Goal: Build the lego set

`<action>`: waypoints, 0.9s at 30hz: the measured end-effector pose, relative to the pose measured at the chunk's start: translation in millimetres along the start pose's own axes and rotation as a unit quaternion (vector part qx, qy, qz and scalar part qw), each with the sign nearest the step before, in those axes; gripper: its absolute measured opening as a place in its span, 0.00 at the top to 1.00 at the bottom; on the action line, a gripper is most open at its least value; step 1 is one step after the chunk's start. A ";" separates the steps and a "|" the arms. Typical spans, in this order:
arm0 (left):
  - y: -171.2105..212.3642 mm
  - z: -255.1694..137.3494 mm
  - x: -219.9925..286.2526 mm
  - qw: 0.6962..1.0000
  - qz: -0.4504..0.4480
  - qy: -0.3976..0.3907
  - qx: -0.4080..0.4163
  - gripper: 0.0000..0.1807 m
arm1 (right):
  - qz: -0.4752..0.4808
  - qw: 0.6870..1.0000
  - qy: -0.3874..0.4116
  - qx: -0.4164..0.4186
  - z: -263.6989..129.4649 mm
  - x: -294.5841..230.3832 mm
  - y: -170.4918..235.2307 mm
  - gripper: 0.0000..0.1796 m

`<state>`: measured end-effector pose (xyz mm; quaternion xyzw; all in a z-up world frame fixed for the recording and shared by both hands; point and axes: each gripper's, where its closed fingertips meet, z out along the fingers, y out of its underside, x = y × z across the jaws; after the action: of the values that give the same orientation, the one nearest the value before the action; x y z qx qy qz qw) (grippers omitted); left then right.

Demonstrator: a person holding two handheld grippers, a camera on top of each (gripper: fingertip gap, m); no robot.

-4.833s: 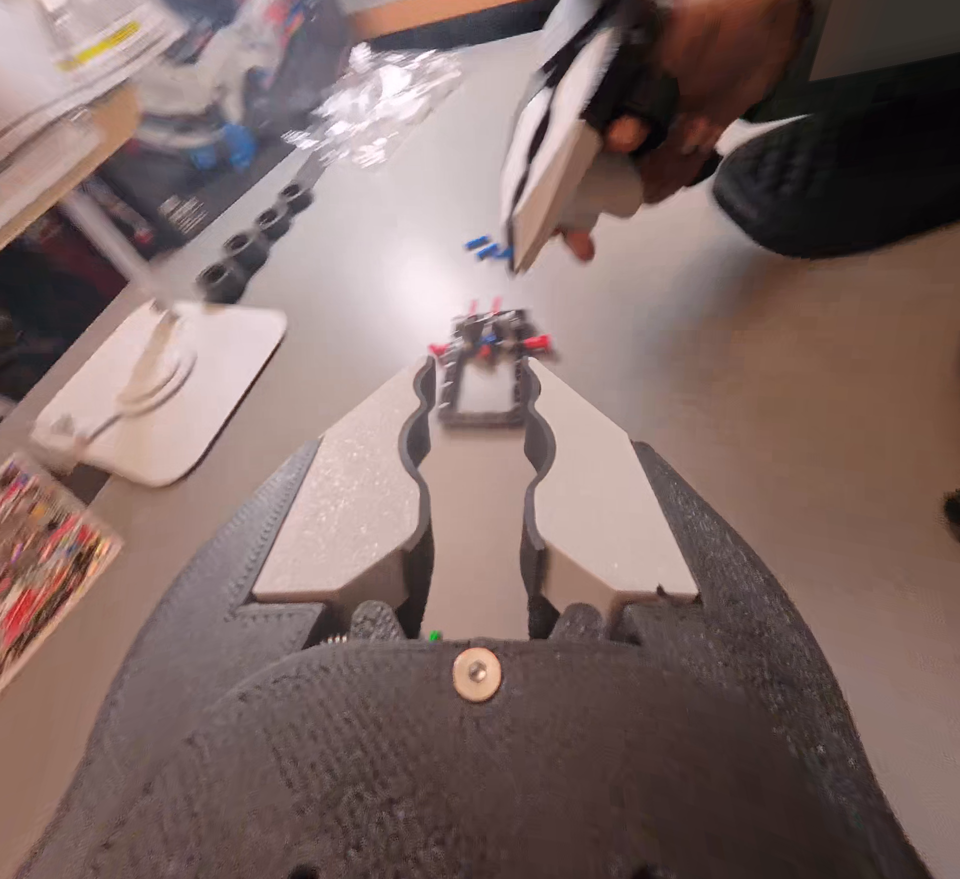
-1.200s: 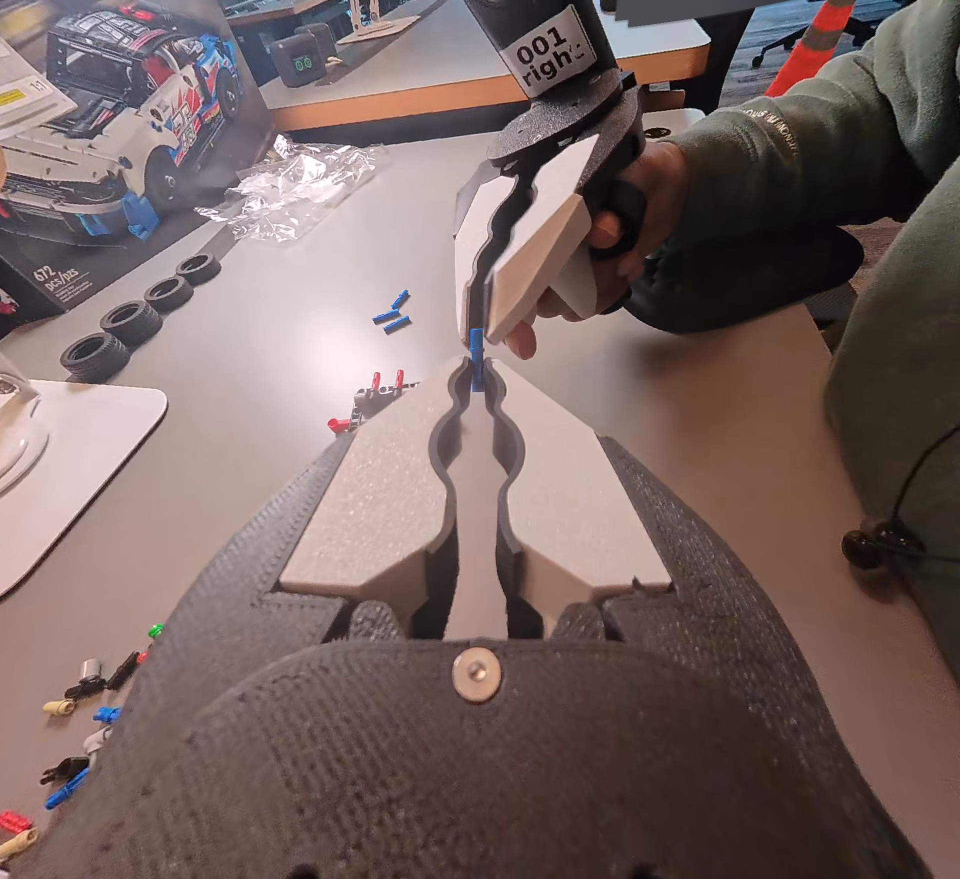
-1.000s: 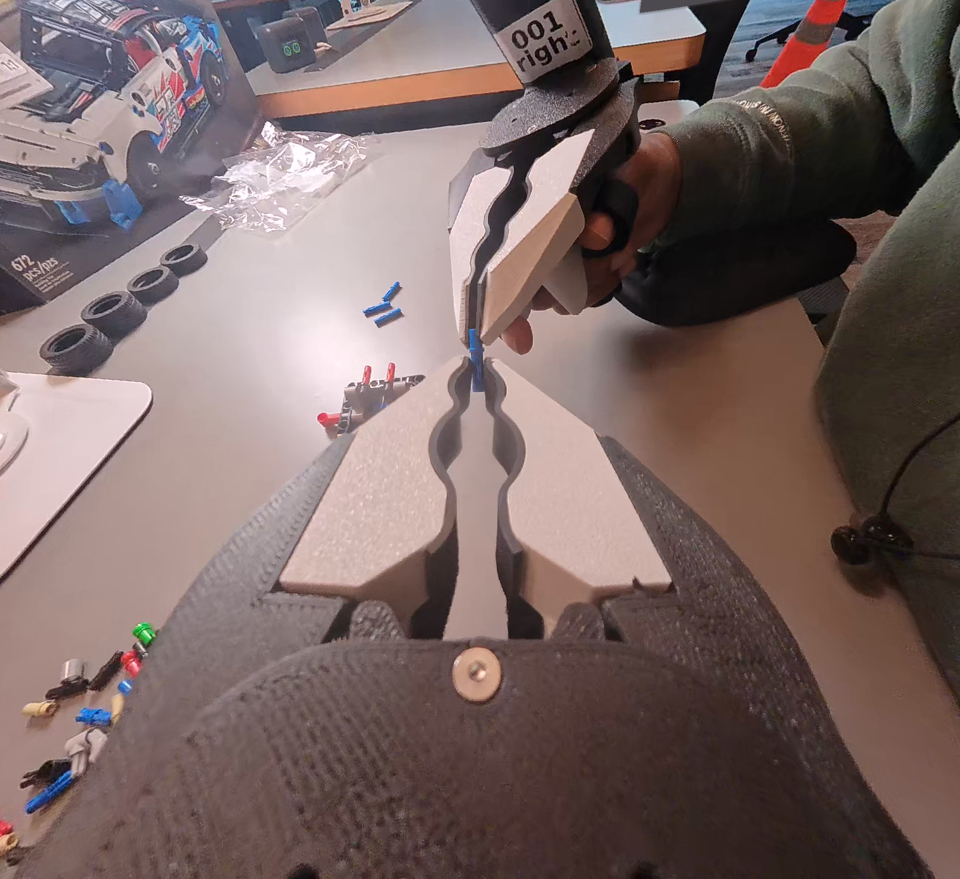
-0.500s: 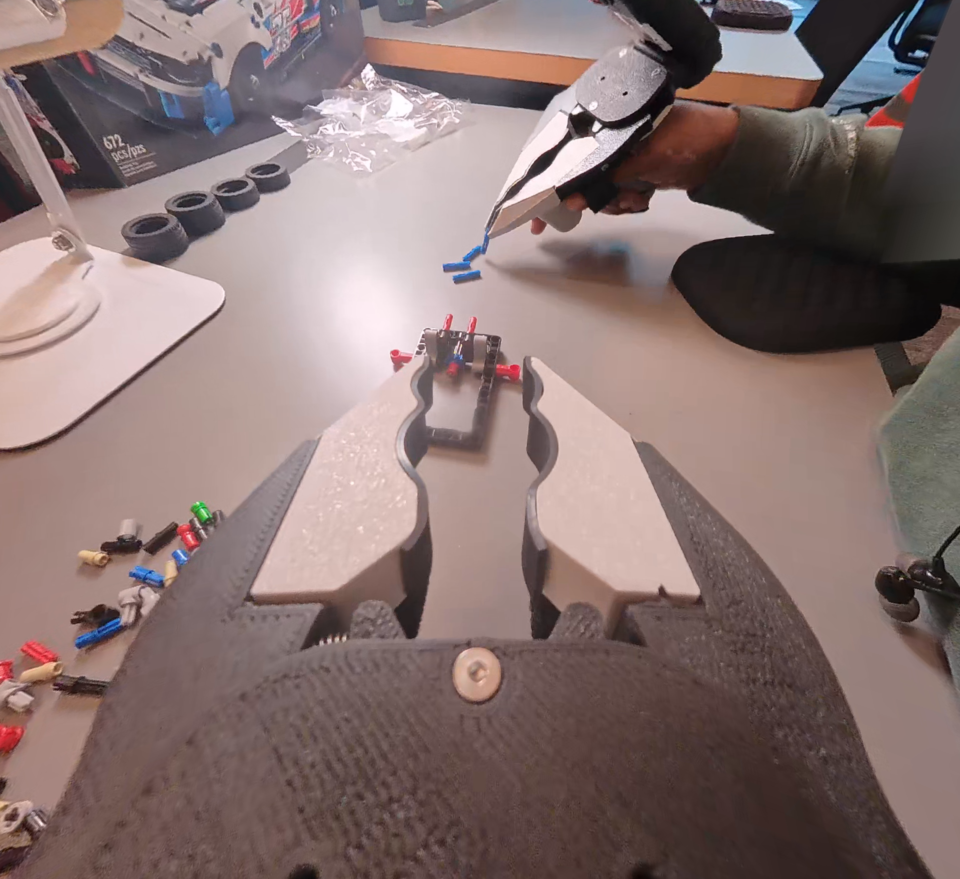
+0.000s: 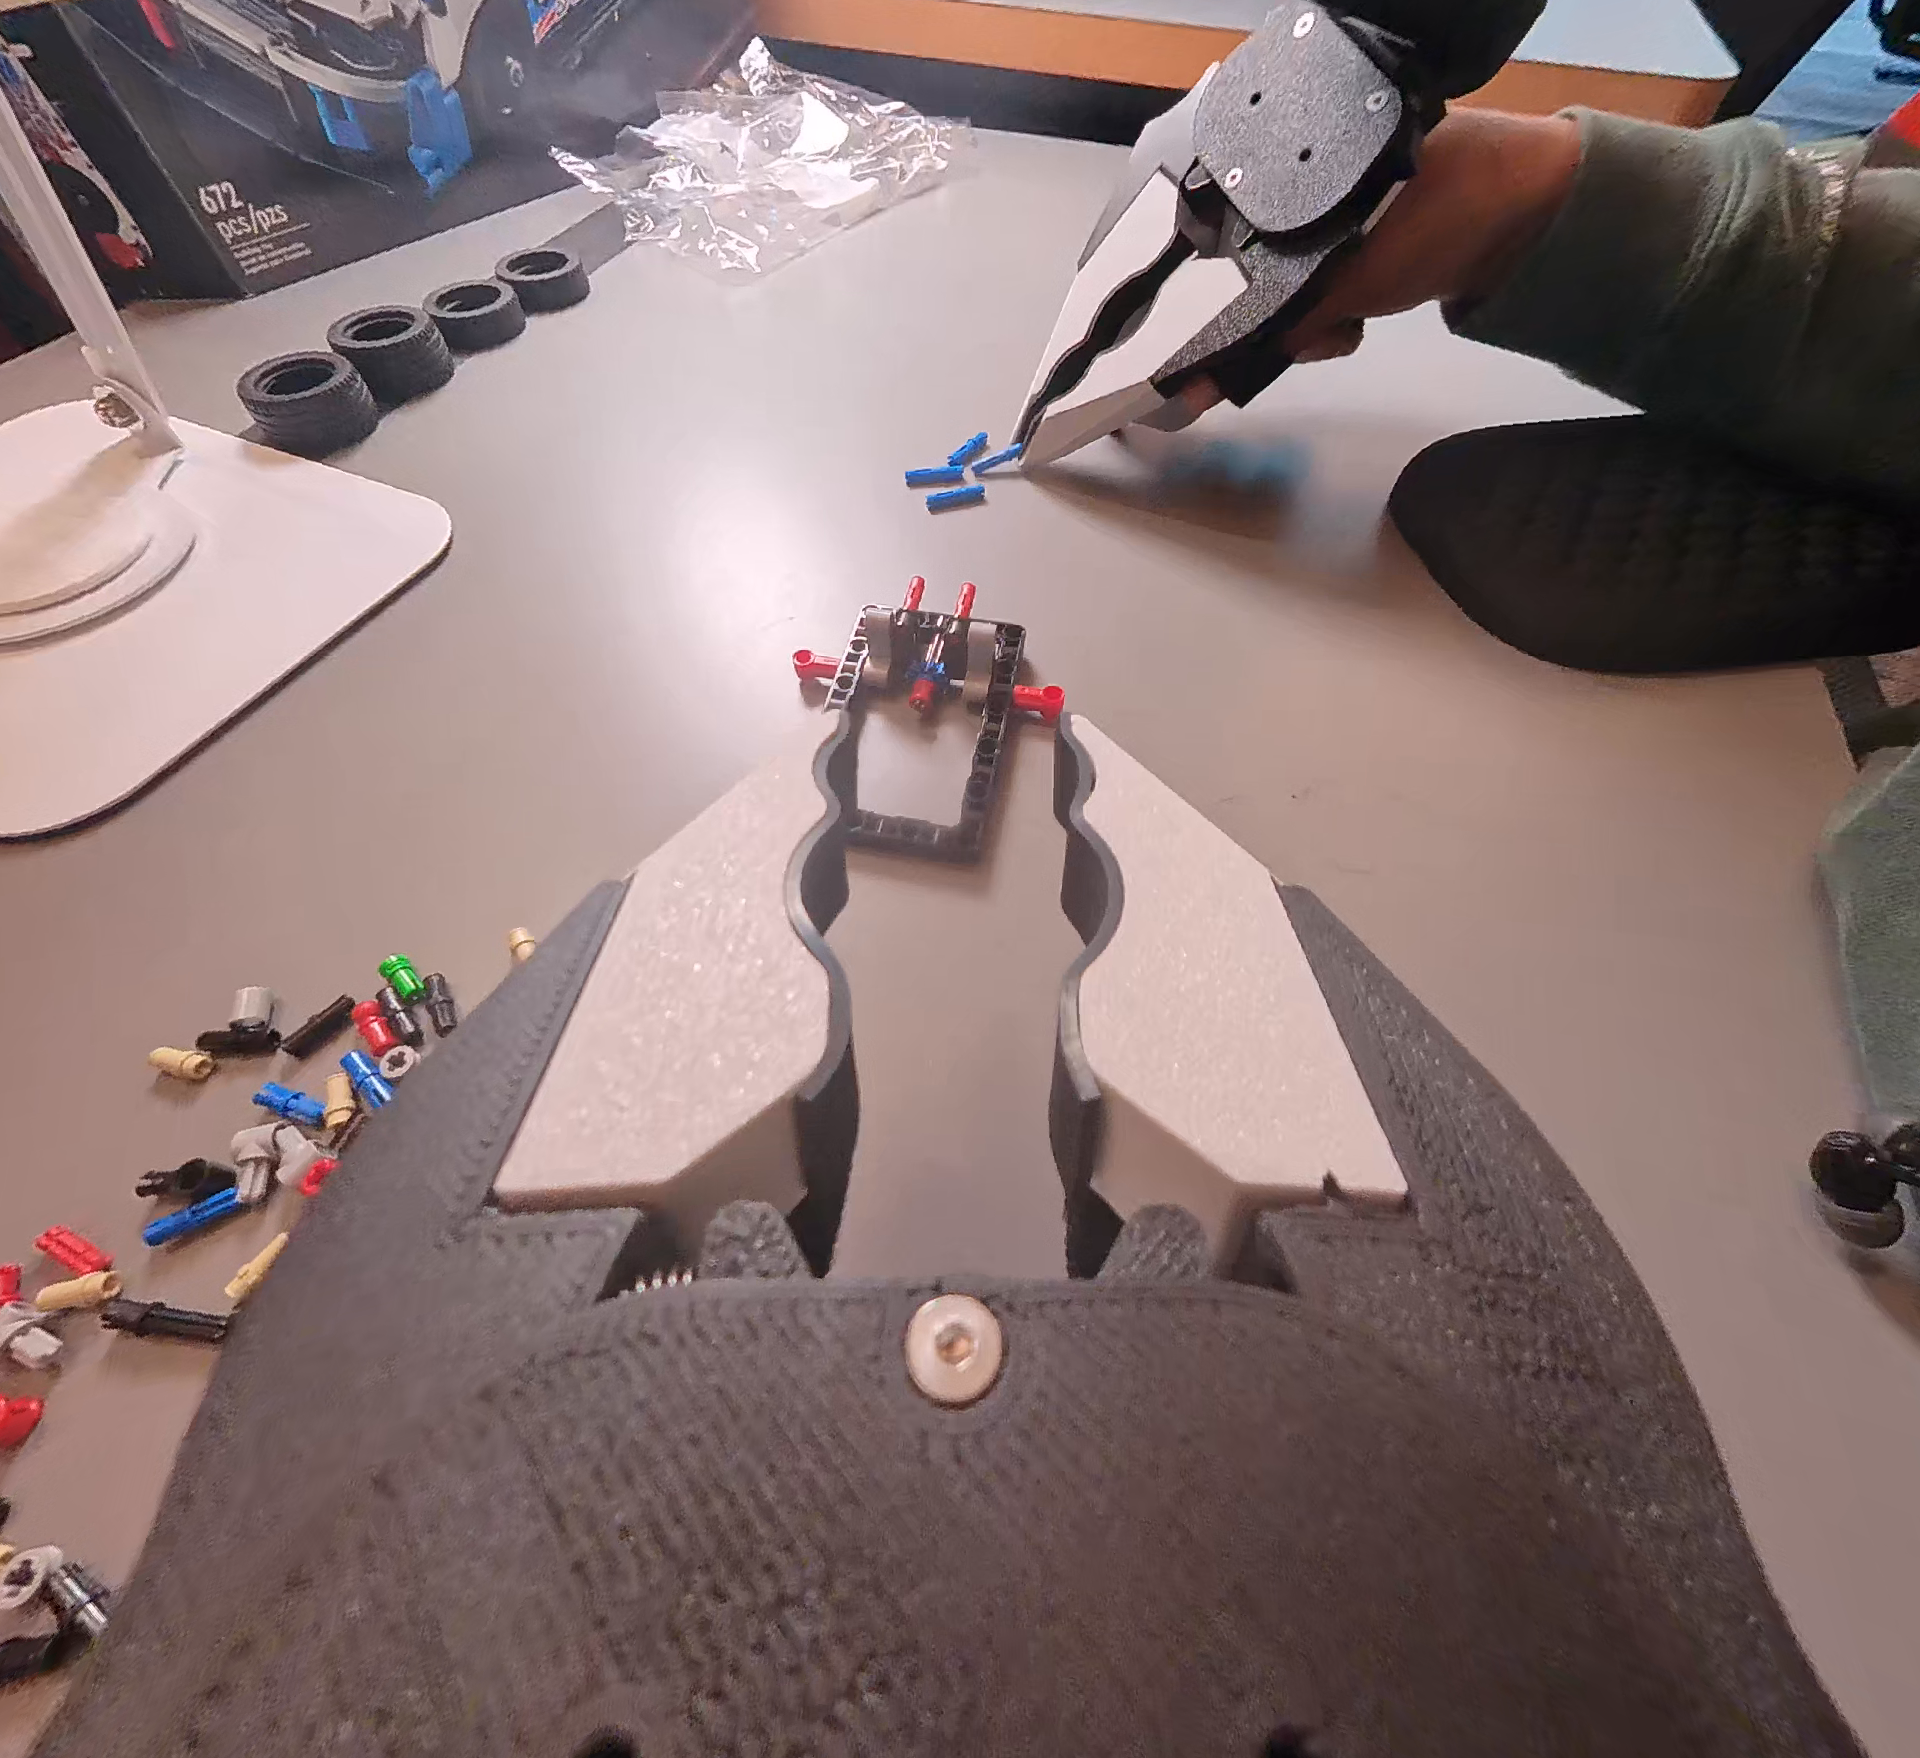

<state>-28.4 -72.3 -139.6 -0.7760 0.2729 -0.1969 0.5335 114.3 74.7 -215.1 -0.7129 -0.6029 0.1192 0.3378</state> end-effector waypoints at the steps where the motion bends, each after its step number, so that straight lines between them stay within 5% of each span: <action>1: 1.8 0.7 -0.8 1.000 0.002 -0.002 -0.004 0.80 | -0.005 1.000 0.005 0.000 0.6 0.6 -0.8 0.99; 7: 19.5 5.0 -8.4 0.999 -0.005 -0.014 -0.044 0.77 | 0.003 0.999 -0.004 0.054 -13.8 -1.4 -15.7 0.92; 11: 42.0 15.0 -12.2 0.995 -0.020 -0.012 -0.099 0.73 | 0.007 0.988 -0.105 0.117 -26.7 -39.6 -38.7 0.90; 14: 59.8 27.8 -11.8 0.987 -0.034 -0.001 -0.155 0.68 | 0.001 0.976 -0.191 0.104 -19.9 -76.9 -47.7 0.87; 17: 66.9 37.3 -14.8 0.983 -0.018 -0.001 -0.185 0.66 | -0.024 0.978 -0.195 0.072 -5.7 -85.2 -51.8 0.86; 27: 66.0 43.1 -20.0 0.981 0.009 0.023 -0.195 0.79 | -0.036 0.967 -0.247 0.042 8.4 -108.7 -63.5 0.90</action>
<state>-32.3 -47.2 -216.9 -0.8578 0.3249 -0.1532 0.3675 33.4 -21.8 -207.5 -0.6242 -0.6874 0.3048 0.2121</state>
